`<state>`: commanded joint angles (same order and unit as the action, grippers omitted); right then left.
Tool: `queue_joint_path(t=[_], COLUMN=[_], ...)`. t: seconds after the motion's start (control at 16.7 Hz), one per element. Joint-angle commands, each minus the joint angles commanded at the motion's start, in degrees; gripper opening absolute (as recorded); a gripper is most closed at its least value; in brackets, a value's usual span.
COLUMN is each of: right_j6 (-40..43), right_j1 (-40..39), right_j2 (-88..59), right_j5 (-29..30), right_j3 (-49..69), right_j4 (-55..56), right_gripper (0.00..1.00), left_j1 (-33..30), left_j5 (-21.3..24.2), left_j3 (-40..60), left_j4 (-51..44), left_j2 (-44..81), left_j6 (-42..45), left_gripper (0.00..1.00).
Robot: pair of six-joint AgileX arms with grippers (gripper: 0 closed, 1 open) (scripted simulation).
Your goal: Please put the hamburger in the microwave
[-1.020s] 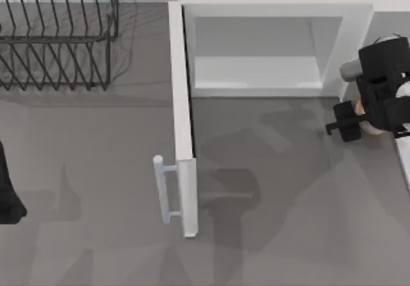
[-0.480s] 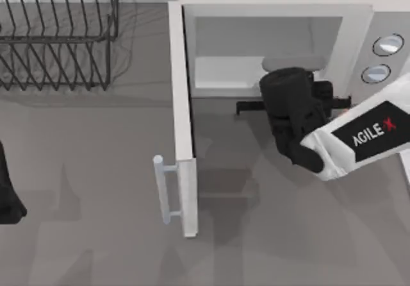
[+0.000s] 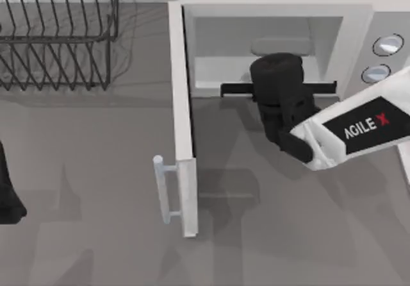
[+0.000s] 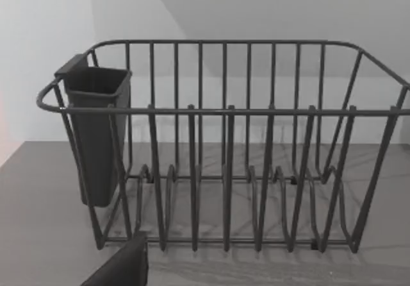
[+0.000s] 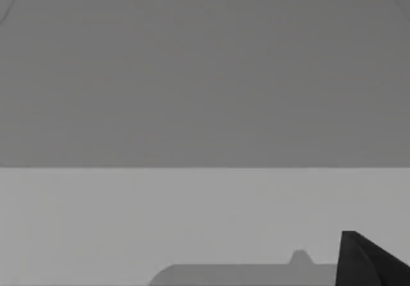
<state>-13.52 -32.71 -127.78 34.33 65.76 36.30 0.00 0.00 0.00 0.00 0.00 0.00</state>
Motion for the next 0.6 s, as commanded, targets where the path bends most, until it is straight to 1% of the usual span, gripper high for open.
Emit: queue_joint_path(t=[0.3, 0.6], right_j6=[2.16, 1.38], right_j1=[4.13, 7.95], right_j2=[-3.46, -14.01], right_j5=[-4.7, -10.1], right_j3=[9.23, 25.43], right_j4=[-1.15, -7.95], right_gripper=[0.0, 0.0], left_j1=[0.0, 0.0], left_j5=[0.0, 0.0], left_j3=[0.0, 0.0], left_j4=[0.0, 0.0], left_j2=[0.0, 0.0], left_j6=[0.0, 0.0], left_gripper=[1.0, 1.0])
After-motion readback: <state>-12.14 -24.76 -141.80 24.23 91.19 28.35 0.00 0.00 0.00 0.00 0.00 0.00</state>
